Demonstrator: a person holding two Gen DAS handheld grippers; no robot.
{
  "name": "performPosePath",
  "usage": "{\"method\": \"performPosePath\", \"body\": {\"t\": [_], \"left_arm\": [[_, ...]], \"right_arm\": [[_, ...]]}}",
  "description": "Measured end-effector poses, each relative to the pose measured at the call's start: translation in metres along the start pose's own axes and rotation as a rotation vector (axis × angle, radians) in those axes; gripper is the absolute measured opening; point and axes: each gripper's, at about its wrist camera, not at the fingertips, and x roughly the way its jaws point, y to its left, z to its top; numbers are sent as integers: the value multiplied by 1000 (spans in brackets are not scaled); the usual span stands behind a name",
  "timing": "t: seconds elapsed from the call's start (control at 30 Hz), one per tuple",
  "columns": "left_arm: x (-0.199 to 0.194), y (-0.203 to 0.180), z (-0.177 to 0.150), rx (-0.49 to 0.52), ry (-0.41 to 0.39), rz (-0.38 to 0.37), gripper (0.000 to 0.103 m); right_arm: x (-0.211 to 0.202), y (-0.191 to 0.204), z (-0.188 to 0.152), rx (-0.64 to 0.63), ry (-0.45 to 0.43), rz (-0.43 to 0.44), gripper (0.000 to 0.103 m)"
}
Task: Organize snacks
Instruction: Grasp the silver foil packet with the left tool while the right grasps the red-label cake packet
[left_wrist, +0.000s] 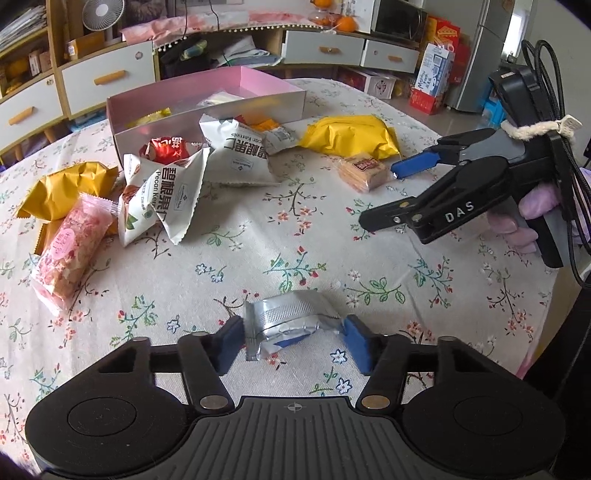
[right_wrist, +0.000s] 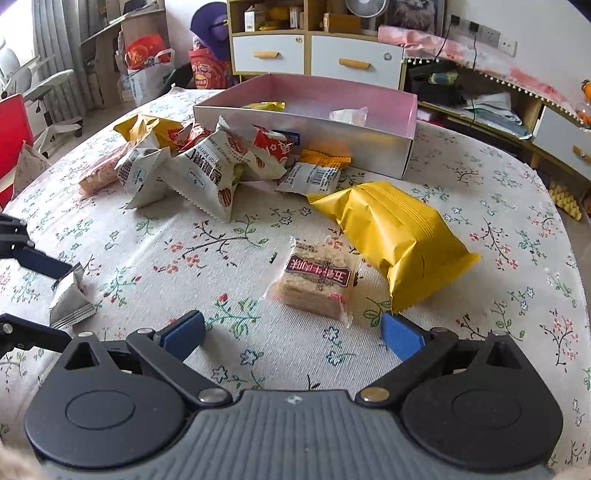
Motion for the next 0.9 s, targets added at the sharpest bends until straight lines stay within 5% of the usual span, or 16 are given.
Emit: {"method": "performPosePath", "body": {"t": [0.27, 0.7, 0.9], "left_arm": [[0, 1, 2, -16, -4, 19, 40], [0, 4, 4, -22, -20, 59, 38], [-5, 8, 8, -34, -43, 78, 38]], "right_arm": [[3, 2, 7, 16, -4, -15, 85], [0, 4, 14, 30, -24, -32, 42], [-1, 4, 15, 27, -23, -31, 40]]}}
